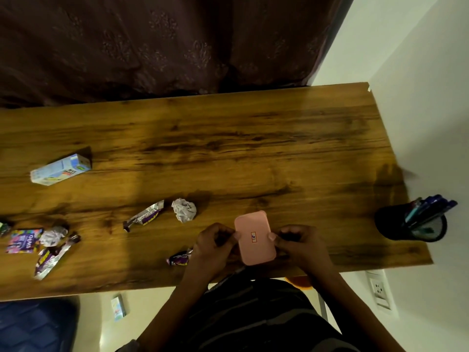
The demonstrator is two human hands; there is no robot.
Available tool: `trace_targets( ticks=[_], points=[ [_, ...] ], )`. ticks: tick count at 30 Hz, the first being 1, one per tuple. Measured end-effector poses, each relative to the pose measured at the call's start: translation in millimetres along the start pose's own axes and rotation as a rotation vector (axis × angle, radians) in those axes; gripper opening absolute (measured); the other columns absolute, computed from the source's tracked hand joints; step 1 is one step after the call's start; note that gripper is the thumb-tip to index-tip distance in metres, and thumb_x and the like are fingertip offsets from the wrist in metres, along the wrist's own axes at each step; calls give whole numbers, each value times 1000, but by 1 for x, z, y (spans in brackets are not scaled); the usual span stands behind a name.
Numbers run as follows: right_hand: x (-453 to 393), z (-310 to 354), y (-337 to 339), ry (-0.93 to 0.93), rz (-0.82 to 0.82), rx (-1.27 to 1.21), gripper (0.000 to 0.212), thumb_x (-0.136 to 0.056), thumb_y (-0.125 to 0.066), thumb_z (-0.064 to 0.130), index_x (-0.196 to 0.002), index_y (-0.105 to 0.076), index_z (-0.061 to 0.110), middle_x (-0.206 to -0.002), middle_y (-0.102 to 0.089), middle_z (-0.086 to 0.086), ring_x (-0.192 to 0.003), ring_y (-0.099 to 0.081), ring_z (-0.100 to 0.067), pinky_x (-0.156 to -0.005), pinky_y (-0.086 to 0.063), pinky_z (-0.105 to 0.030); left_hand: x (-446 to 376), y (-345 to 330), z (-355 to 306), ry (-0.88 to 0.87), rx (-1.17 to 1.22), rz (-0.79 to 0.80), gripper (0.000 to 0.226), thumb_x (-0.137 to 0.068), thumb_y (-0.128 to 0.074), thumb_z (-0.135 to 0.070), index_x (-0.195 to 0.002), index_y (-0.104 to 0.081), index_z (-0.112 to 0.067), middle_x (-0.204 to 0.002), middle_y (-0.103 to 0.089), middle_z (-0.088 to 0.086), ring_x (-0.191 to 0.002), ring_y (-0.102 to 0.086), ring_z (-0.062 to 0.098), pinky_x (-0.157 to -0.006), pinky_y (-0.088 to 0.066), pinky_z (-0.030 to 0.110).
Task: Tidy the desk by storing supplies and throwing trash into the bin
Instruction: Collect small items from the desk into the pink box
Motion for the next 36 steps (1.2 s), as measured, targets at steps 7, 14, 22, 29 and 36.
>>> trace_targets(
  ticks=[7, 14, 22, 29, 36],
  points=[
    [8, 2, -3, 43, 6, 73, 10, -86, -78, 20, -94, -78, 14, -90, -78, -1, -85, -75, -19, -79, -62, -50, 13, -7, 2, -15, -32, -1, 21, -93, -71, -41, -102, -67, -22, -96, -72, -12, -85, -69, 0, -63, -56, 14],
    [33, 12, -8, 123, -18, 70, 25, -76, -85, 15, -100, -77, 14, -93, -78, 6, -88, -73, -6, -67, -59, -21, 25, -6, 6, -51, -29, 52, 22, -95, -69, -39, -105, -62, -21, -108, -72, -3, -93, -67, 7, -66, -52, 17],
    [89, -15, -39, 80, -72, -222, 21, -74, -82, -5, -94, -76, -2, -89, -78, -14, -81, -76, -21, -63, -58, -24, 80, 18, 40, -144, 122, 47, 39, -84, -73, -59, -104, -66, -26, -108, -75, -8, -99, -72, 4, -83, -62, 31],
    [146, -54, -92, -30, -122, -216, 22, -74, -81, -7, -95, -76, -3, -93, -78, -17, -88, -76, -31, -73, -63, -40, 145, 25, 108, 178, 466, 232, 87, -60, -85, -67, -133, -57, -28, -110, -78, 2, -97, -77, 22, -88, -63, 48],
    [199, -87, -123, -147, 28, -228, 18, -86, -76, 10, -104, -75, 4, -99, -78, -13, -89, -76, -24, -75, -61, -30, 196, 42, 163, 213, 532, 195, 66, -72, -79, -51, -124, -67, -12, -100, -81, 5, -94, -78, 23, -87, -63, 39]
  ],
)
Point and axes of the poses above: each hand's wrist, its own x-axis away from the middle knuckle, its own y-axis out of the back of the hand, z = x × y, the point moved 4 cm from there along -x, towards the middle knuckle
